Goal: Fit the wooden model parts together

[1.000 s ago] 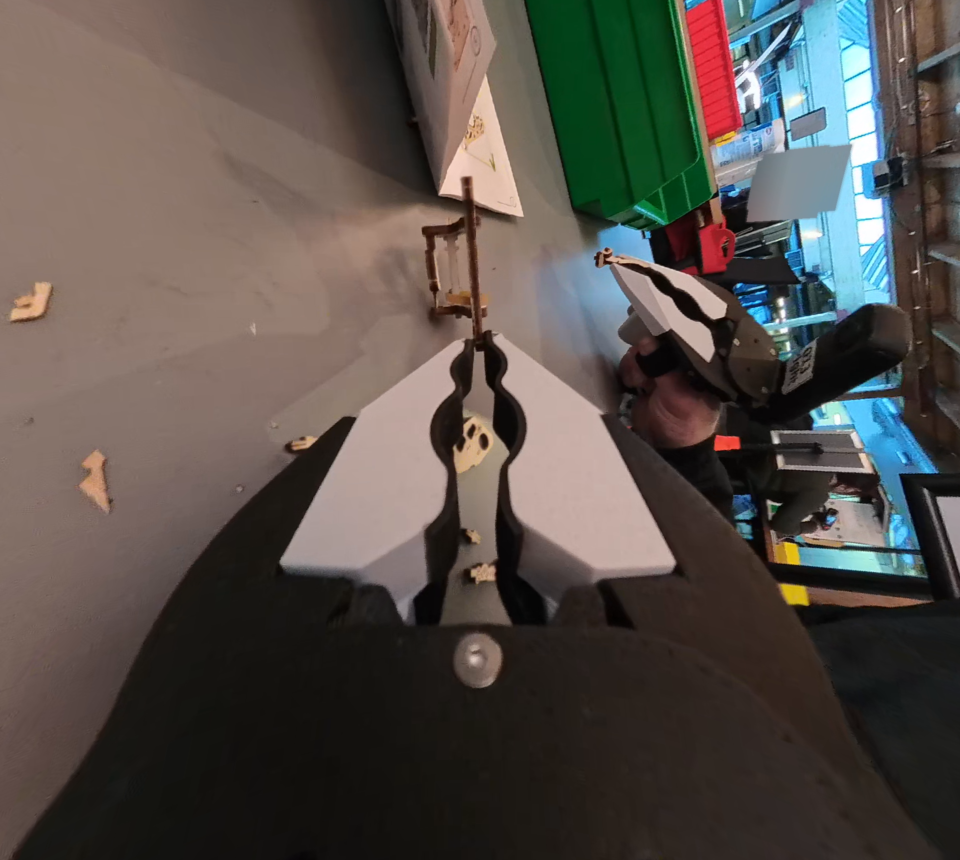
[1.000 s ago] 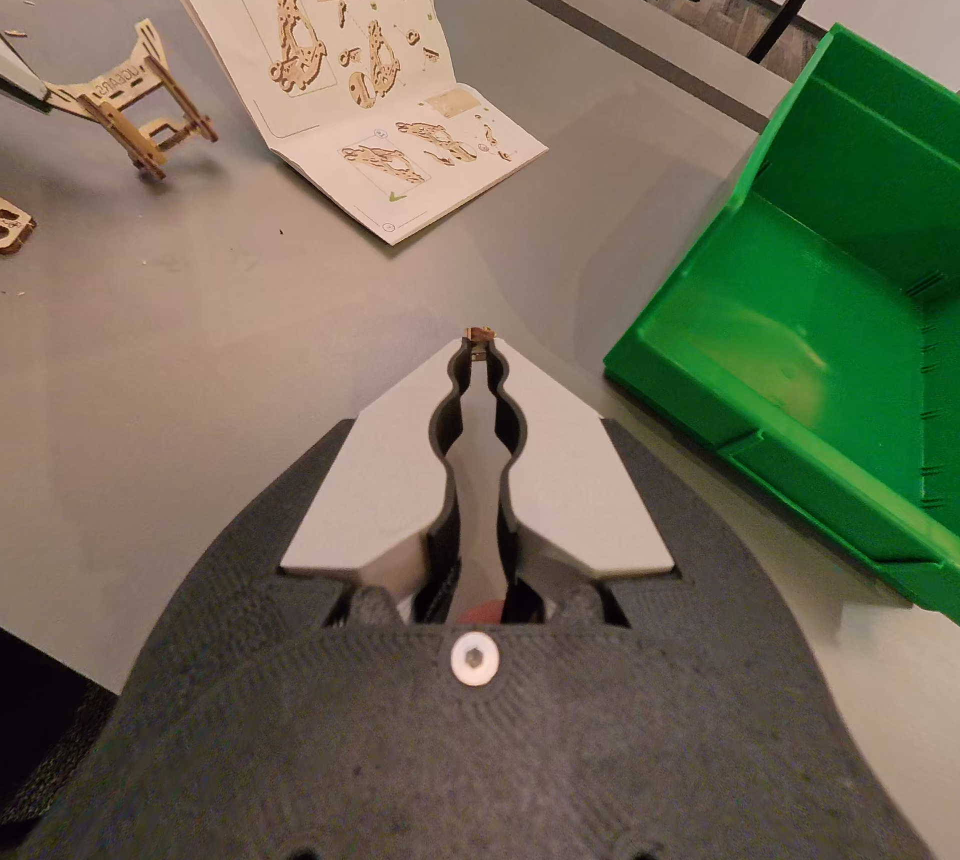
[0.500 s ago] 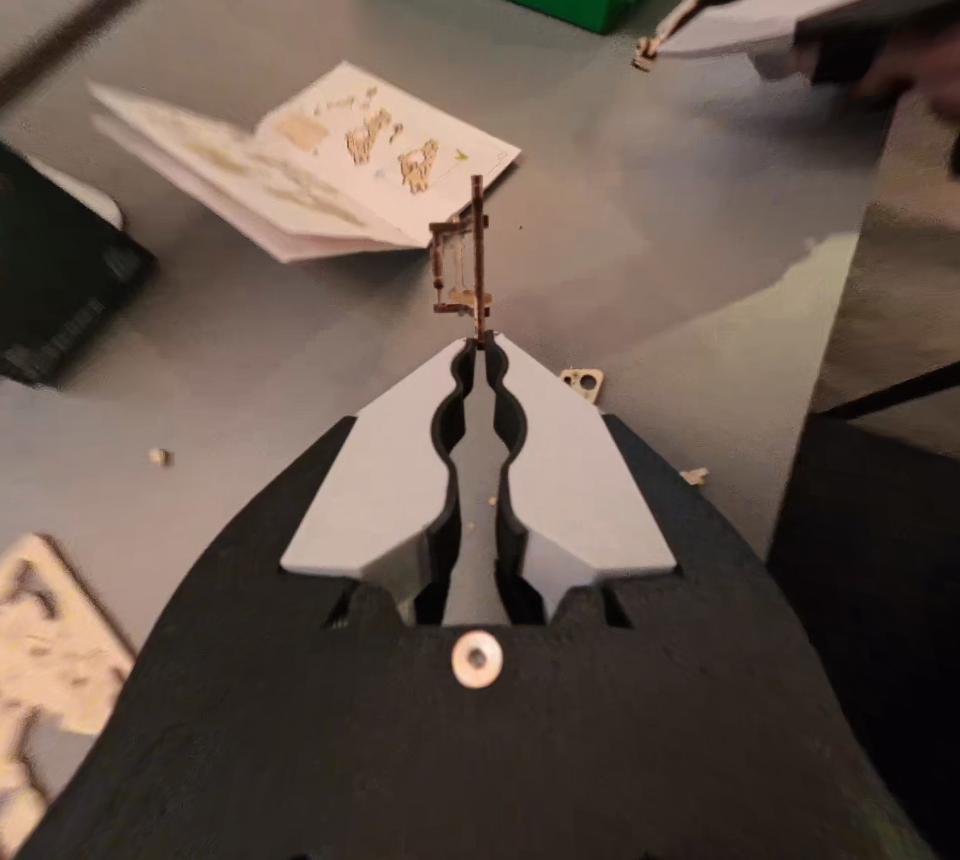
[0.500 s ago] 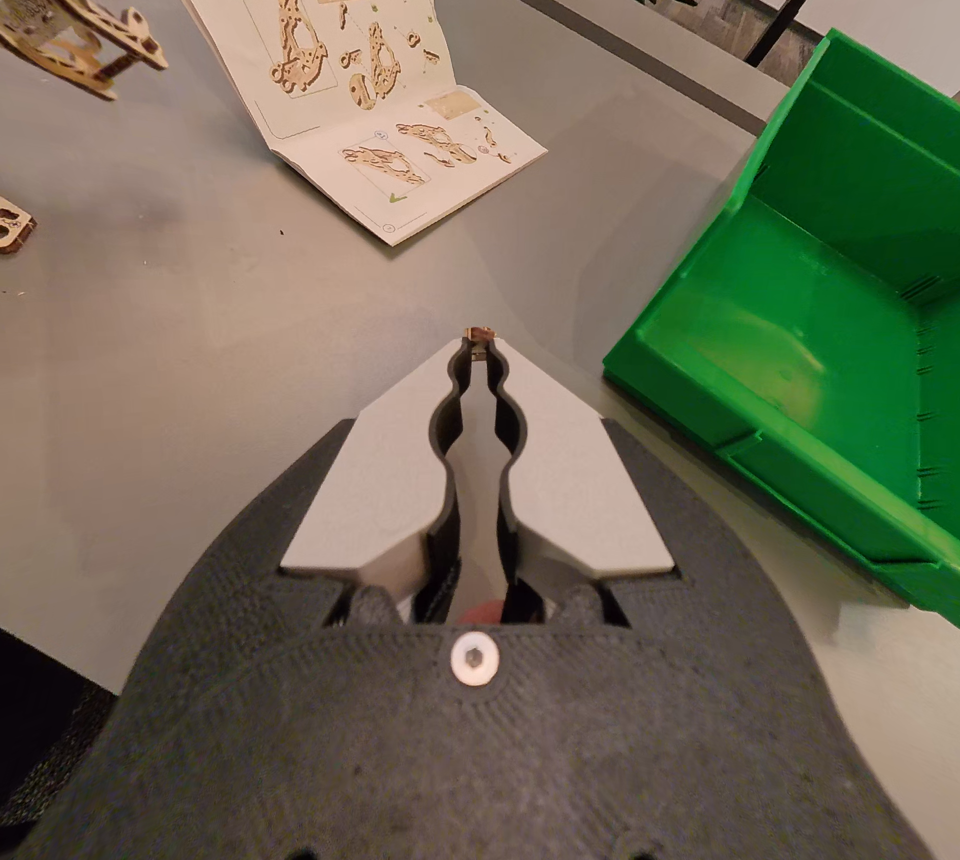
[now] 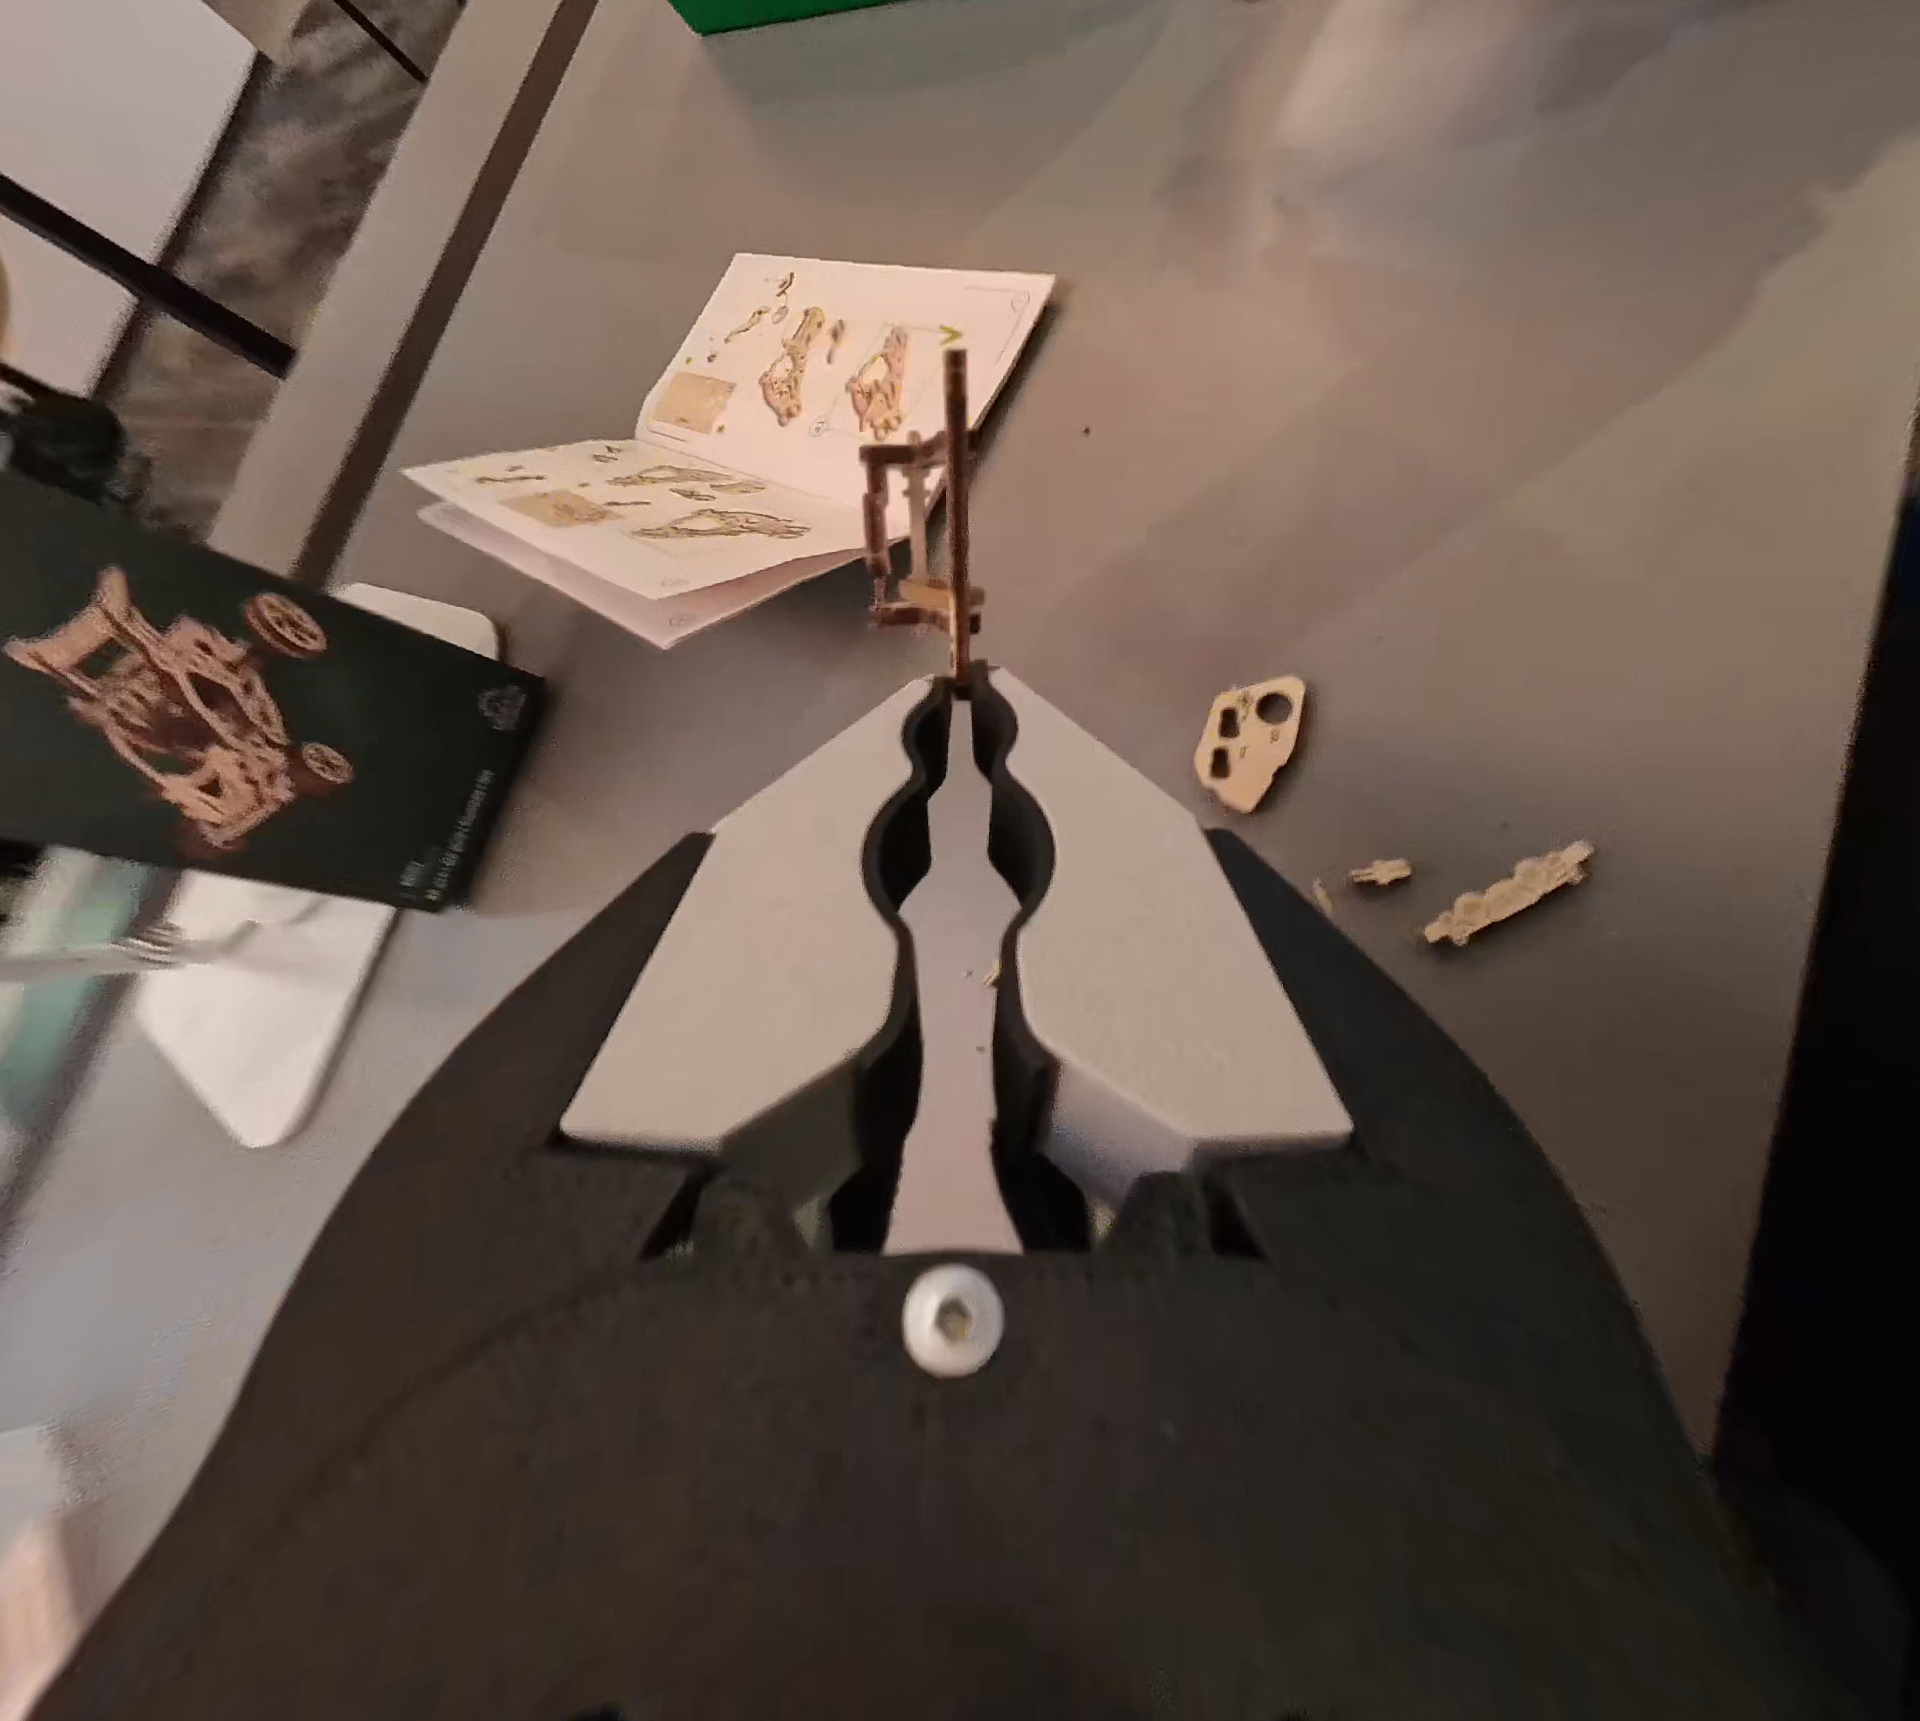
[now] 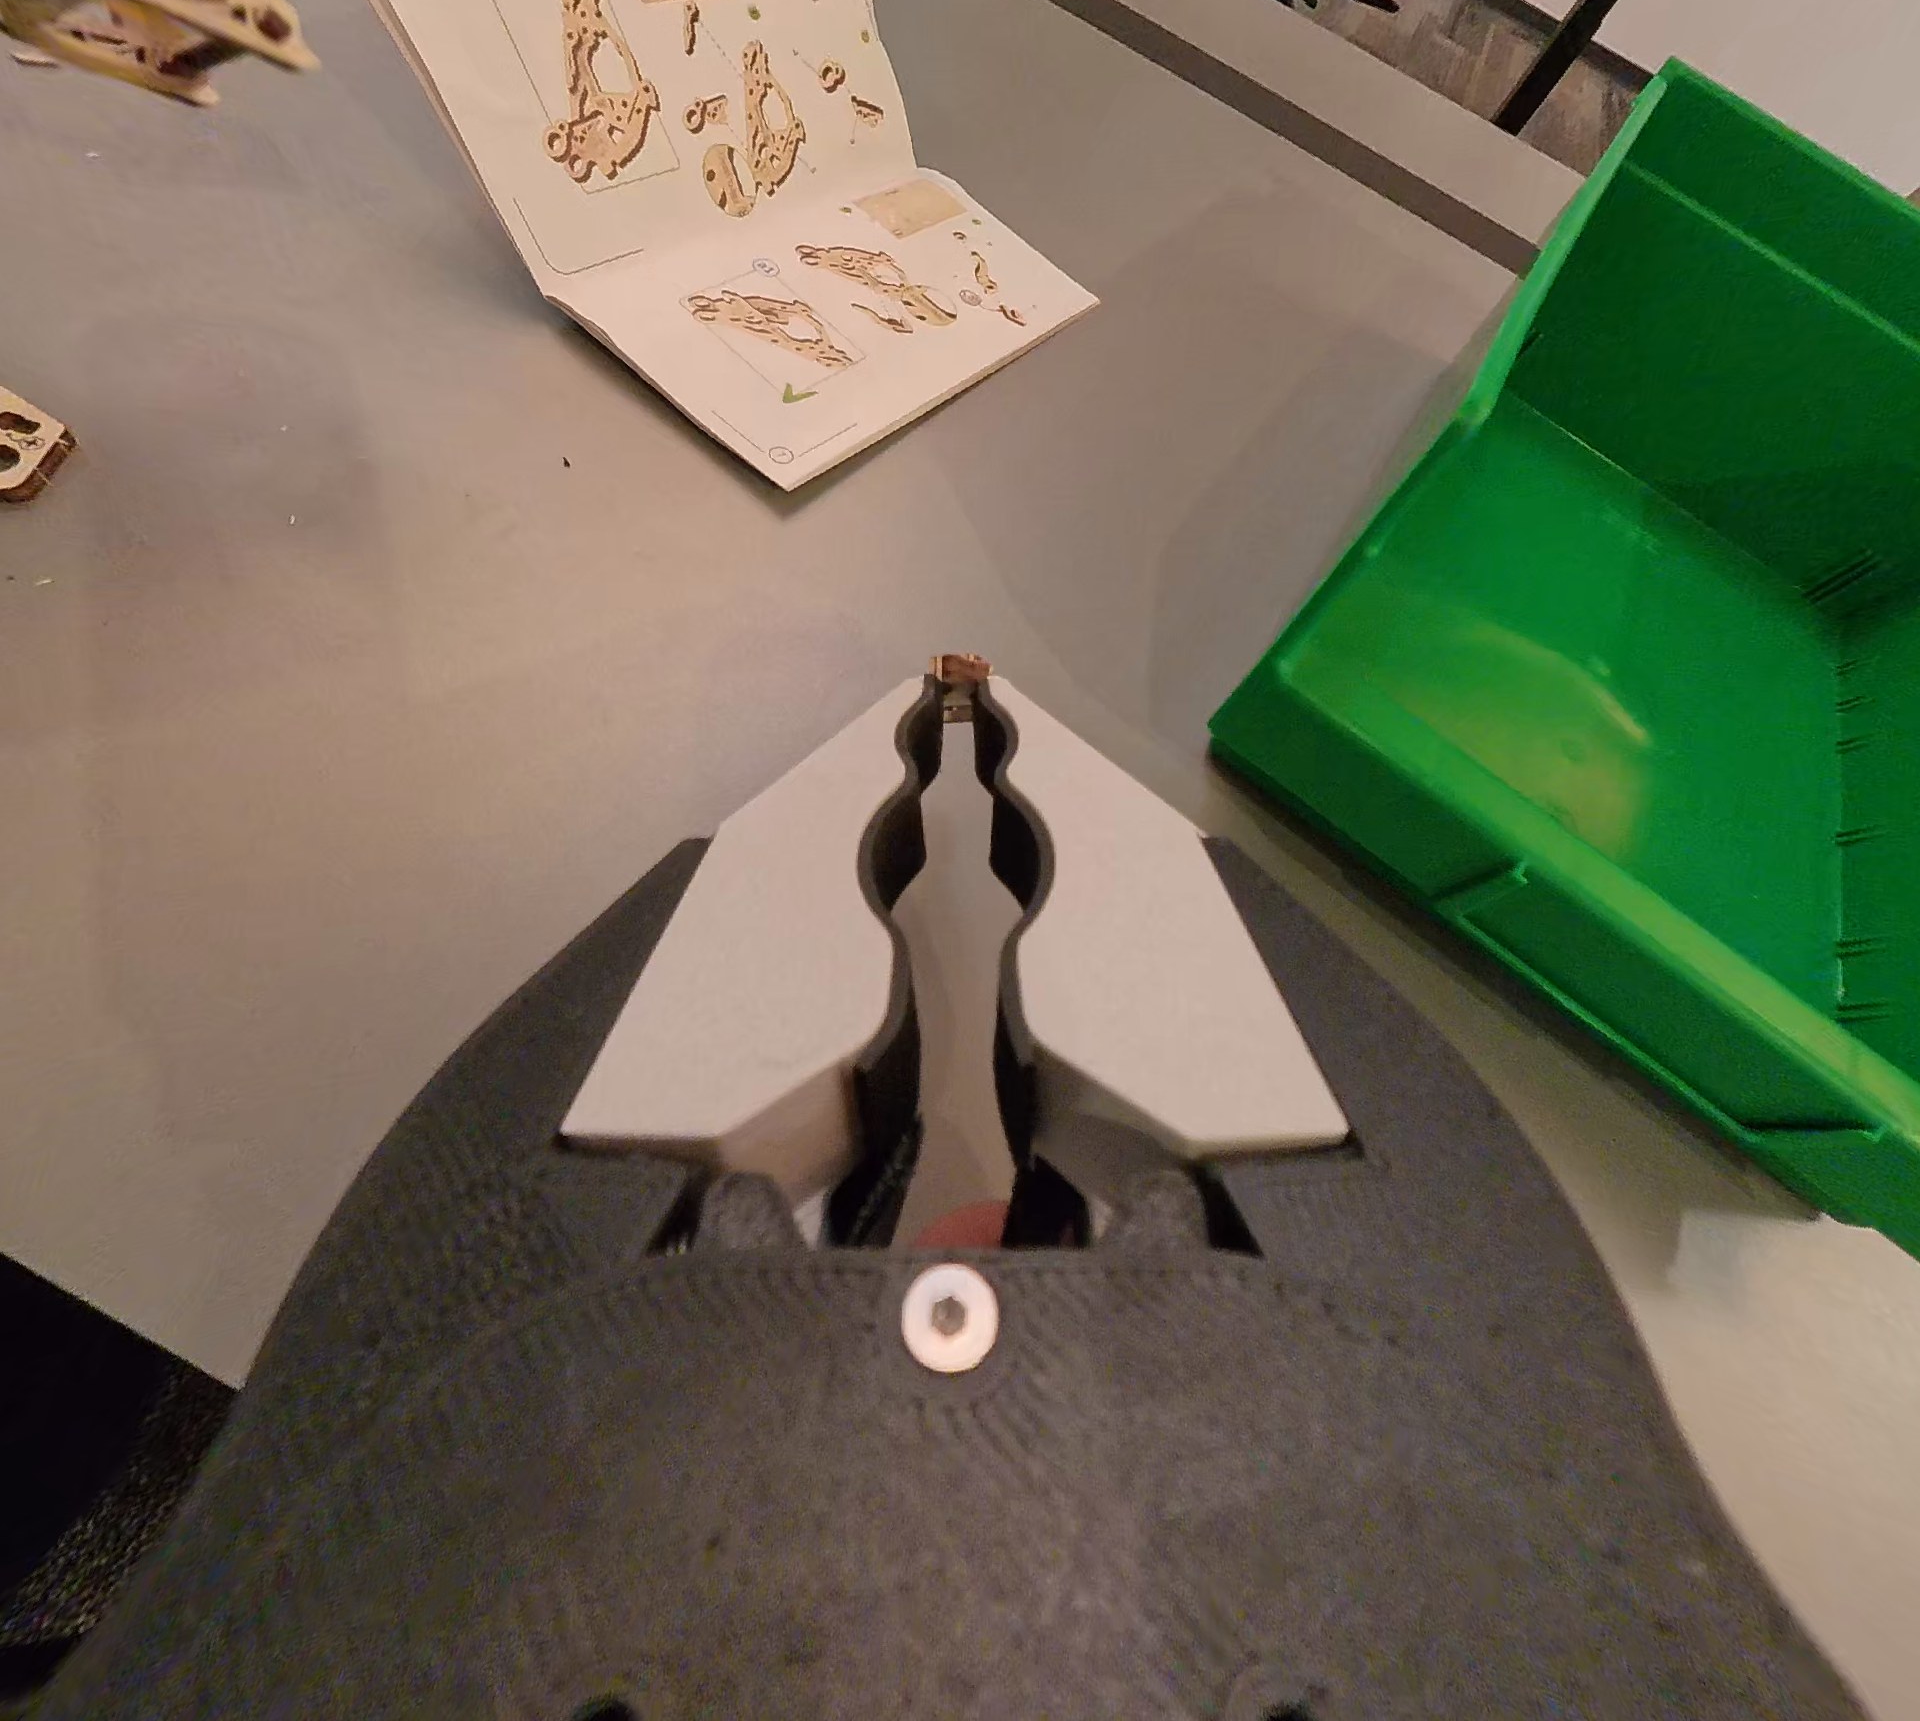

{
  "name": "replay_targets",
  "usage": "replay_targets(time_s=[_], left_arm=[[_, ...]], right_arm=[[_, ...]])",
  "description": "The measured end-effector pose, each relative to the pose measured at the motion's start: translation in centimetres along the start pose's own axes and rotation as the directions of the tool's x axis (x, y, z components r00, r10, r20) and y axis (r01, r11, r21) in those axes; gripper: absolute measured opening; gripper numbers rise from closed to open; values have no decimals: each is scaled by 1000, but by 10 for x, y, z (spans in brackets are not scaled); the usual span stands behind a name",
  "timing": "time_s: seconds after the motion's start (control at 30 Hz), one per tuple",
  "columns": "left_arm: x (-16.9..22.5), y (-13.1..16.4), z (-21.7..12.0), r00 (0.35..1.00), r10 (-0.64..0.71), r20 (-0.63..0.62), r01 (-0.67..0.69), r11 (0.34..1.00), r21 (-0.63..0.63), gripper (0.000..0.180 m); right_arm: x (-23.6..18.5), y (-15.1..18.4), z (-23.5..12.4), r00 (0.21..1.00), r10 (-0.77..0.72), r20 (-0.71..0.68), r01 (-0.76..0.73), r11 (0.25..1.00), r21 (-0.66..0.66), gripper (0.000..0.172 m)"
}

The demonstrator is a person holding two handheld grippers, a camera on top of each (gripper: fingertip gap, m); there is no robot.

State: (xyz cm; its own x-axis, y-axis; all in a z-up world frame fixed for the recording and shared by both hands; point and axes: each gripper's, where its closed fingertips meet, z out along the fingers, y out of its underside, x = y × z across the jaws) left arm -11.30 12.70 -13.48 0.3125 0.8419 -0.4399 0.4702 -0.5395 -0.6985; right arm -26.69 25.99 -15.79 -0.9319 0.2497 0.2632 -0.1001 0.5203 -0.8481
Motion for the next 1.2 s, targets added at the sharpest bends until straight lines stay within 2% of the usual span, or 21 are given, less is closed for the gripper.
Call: replay_targets(time_s=[0.07,0.13,0.2,0.3,0.37,0.4,0.43,0.5,0.57,0.73,0.83,0.93,1.07,1.2], left_arm=[[-4,0,-1,988,-150,-39,150,988,21,2],[-2,4,0,929,-348,-125,351,936,2,2],[-5,5,0,821,-539,-188,548,836,-2,1],[-1,10,4,585,-749,-312,767,636,-89,1],[5,8,7,419,-821,-389,847,507,-158,1],[8,6,8,358,-837,-414,868,462,-183,1],[12,6,11,322,-846,-425,874,438,-210,1],[29,7,17,274,-848,-454,845,438,-308,2],[38,8,22,253,-852,-458,826,437,-357,2],[40,11,32,266,-857,-441,789,456,-412,3],[32,12,36,236,-874,-424,815,416,-404,8],[24,12,37,233,-880,-413,831,401,-385,14],[15,19,22,312,-871,-380,820,448,-355,25],[4,37,-19,438,-821,-368,756,557,-343,36]], right_arm=[[0,0,0,1000,1,0,-1,1000,1,3],[0,0,0,1000,1,1,-1,1000,1,3],[0,0,0,1000,1,1,-1,1000,1,3],[0,0,0,1000,0,1,0,1000,0,3],[0,0,0,1000,0,2,0,1000,1,3],[0,0,0,1000,0,1,0,1000,2,3],[0,0,0,1000,1,1,-1,1000,1,3],[0,0,0,1000,1,0,-1,1000,0,3],[0,0,0,1000,1,0,-1,1000,-1,3],[0,0,0,1000,3,6,-3,1000,-1,3],[0,0,0,1000,4,5,-4,1000,1,3],[0,0,0,1000,5,5,-5,1000,3,3],[0,0,-1,1000,8,10,-8,1000,4,3],[-1,-1,-1,1000,7,12,-7,1000,6,3]])
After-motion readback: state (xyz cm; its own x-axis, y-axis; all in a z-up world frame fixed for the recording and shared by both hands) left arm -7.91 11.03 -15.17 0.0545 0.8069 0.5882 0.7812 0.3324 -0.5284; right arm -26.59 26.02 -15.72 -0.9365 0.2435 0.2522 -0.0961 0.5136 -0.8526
